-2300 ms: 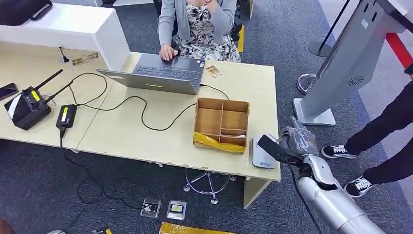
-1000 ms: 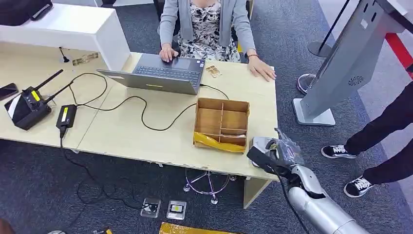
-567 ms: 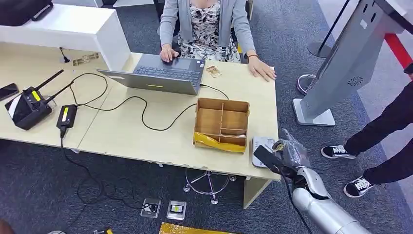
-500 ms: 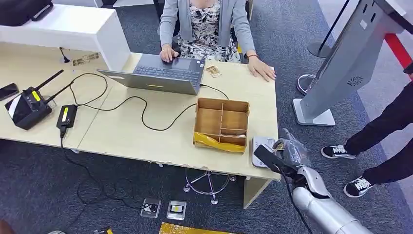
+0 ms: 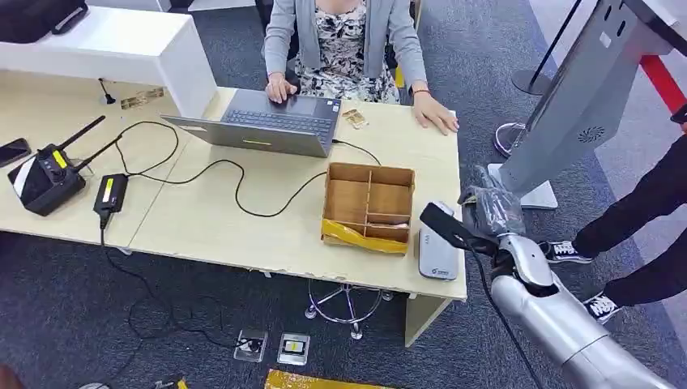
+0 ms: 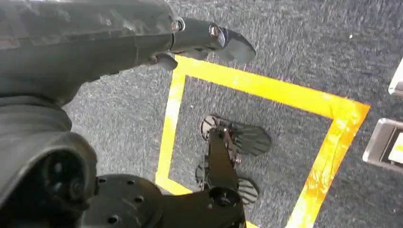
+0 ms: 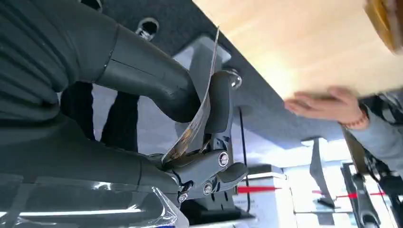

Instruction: Pass the card to the sensor for recognition and then transmit it.

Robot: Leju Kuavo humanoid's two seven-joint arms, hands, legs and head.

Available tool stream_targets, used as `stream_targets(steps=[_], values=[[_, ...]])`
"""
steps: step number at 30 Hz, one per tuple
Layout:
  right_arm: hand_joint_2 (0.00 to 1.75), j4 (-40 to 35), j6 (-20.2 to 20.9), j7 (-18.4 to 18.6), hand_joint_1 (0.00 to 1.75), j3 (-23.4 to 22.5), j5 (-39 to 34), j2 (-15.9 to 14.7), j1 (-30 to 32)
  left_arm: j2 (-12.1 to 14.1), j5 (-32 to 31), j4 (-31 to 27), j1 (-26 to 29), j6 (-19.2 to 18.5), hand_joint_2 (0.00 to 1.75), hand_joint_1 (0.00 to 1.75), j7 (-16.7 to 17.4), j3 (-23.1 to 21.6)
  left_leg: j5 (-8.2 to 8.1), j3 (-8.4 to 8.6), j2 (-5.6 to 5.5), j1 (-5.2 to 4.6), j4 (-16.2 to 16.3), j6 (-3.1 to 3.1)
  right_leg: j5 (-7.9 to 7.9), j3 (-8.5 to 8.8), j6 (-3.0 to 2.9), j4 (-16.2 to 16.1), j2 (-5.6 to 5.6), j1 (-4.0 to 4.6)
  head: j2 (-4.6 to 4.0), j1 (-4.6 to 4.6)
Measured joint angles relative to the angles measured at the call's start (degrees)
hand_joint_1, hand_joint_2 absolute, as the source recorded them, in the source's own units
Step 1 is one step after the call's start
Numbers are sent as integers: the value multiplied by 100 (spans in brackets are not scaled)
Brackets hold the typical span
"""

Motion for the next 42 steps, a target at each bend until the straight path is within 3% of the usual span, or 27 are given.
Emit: stream_targets(steps=[13, 25, 34, 35, 36, 42], values=[[175, -89, 109, -20, 175, -83, 398, 400, -483, -39, -218, -9, -169, 2, 0, 0, 127, -17, 1, -2, -1, 0, 0, 0, 0, -2, 0, 0, -3, 0, 0, -2], [175, 763, -61, -328, 175, -179, 459, 1117, -967, -214, -341, -26, -454, 120, 0, 0, 334, -20, 5, -5, -3, 1, 0, -6, 1, -3, 0, 1, -3, 1, 0, 0], [175, 1214, -77, -424, 175, -181, 461, 1397, -1125, -278, -339, -26, -487, 122, 0, 0, 376, -20, 5, -6, -2, 1, 0, -6, 0, -8, 0, 1, -3, 1, 0, -2], [175, 1255, -99, -442, 0, -184, 465, 1408, -1142, -282, -345, -26, -488, 122, 0, 0, 376, -20, 5, -7, -2, 1, 0, -6, 0, -8, 0, 1, -3, 1, 0, 0], [0, 1314, -125, -477, 0, -186, 470, 1440, -1158, -284, -367, -26, -490, 120, 0, 0, 378, -20, 5, -7, -2, 1, 0, -6, 0, -8, 0, 1, -3, 1, 0, 0], [0, 1578, -160, -680, 0, -284, 474, 1536, -1181, -291, -432, -26, -511, 120, 0, 0, 378, -20, 5, -7, -2, 1, 0, -6, 0, -9, 0, 1, -2, 1, 0, -4]])
